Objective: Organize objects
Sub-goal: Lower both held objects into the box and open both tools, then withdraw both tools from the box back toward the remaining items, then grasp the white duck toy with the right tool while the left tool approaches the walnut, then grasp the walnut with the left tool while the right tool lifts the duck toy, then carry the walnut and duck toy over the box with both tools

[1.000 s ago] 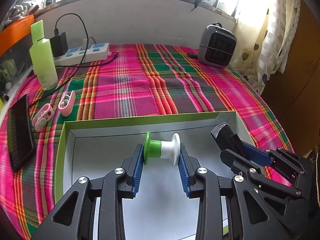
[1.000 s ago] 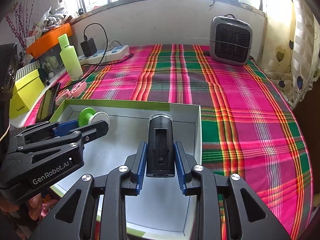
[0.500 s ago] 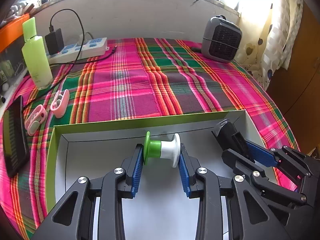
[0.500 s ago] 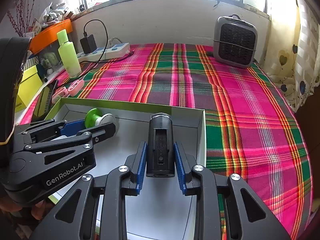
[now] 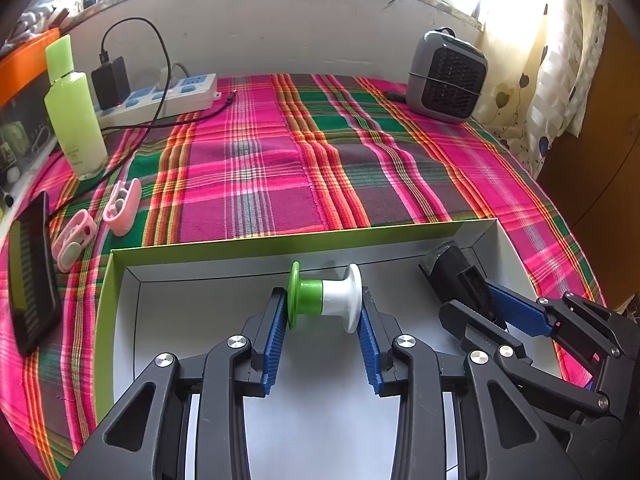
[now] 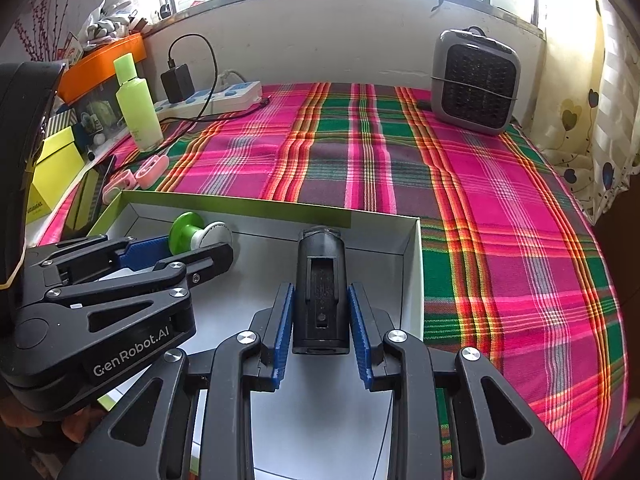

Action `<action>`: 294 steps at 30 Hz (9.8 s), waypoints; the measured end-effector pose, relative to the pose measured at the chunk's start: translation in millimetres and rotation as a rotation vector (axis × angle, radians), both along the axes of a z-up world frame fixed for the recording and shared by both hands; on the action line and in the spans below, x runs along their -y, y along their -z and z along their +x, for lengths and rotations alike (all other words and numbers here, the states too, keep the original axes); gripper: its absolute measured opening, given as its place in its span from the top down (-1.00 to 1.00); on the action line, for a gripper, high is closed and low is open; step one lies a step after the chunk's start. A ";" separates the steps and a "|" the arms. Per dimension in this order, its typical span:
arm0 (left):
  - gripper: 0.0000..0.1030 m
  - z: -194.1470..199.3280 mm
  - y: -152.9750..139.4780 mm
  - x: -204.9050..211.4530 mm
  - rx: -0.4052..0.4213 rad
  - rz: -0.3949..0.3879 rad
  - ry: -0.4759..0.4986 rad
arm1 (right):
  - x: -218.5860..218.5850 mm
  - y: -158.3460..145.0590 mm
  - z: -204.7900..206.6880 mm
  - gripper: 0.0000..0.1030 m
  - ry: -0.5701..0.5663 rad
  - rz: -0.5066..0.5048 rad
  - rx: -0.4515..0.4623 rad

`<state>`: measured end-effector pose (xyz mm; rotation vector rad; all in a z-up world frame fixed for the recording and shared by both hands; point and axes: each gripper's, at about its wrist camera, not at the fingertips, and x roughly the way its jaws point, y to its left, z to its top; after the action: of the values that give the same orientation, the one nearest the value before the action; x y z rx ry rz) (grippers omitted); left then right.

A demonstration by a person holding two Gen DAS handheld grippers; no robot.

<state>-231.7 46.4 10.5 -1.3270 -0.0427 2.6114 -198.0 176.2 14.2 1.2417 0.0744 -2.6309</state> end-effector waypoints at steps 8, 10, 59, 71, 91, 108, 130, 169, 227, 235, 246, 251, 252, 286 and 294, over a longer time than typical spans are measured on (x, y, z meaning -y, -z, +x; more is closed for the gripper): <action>0.25 -1.4 0.4 2.1 0.004 -0.010 -0.012 | 0.3 0.2 -0.5 0.45 0.002 0.004 0.003; 0.21 -1.5 0.2 3.0 0.006 -0.009 -0.017 | 0.2 0.2 0.3 0.45 0.002 0.001 0.003; 0.03 126.4 -30.8 39.6 -0.083 0.010 -0.058 | -15.3 -25.8 105.9 0.32 -0.045 -0.065 -0.095; 0.03 156.4 -31.2 51.3 -0.091 0.039 -0.077 | -20.1 -27.4 137.0 0.32 -0.065 -0.093 -0.105; 0.03 185.5 -17.2 62.4 -0.070 0.057 -0.083 | -8.4 -8.4 166.4 0.32 -0.147 -0.120 -0.063; 0.03 195.3 -16.4 66.3 -0.072 0.077 -0.073 | 8.8 6.1 167.2 0.08 -0.145 -0.017 -0.035; 0.03 200.5 -17.0 33.1 -0.063 0.086 0.035 | -4.2 1.7 172.1 0.46 -0.101 -0.024 -0.057; 0.18 178.2 -1.3 -23.8 -0.040 0.039 0.115 | -58.6 5.2 177.0 0.68 0.004 -0.144 -0.032; 0.45 174.8 3.1 -32.0 -0.034 0.046 0.109 | -54.5 6.2 143.1 0.41 -0.022 0.009 -0.009; 0.45 174.8 2.2 -31.4 -0.034 0.047 0.112 | -54.5 4.0 146.4 0.42 -0.024 -0.004 -0.019; 0.45 174.4 -7.9 -28.6 -0.051 0.057 0.110 | -51.5 -9.2 147.4 0.42 -0.036 -0.019 -0.049; 0.45 172.4 -14.4 -23.9 -0.060 0.065 0.102 | -47.5 -17.6 145.6 0.42 -0.046 -0.027 -0.068; 0.45 171.9 -16.4 -23.1 -0.064 0.067 0.101 | -47.2 -18.9 144.5 0.42 -0.046 -0.030 -0.070; 0.45 85.6 -34.5 41.7 -0.095 0.062 -0.044 | 5.0 -33.9 57.0 0.42 -0.155 -0.049 -0.074; 0.45 61.1 -28.1 53.7 -0.085 0.053 -0.071 | 19.2 -26.8 31.7 0.42 -0.171 -0.032 -0.057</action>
<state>-170.6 -7.3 38.6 -1.2174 -0.1471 2.7027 -166.2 157.0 40.9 1.0991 0.1413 -2.5101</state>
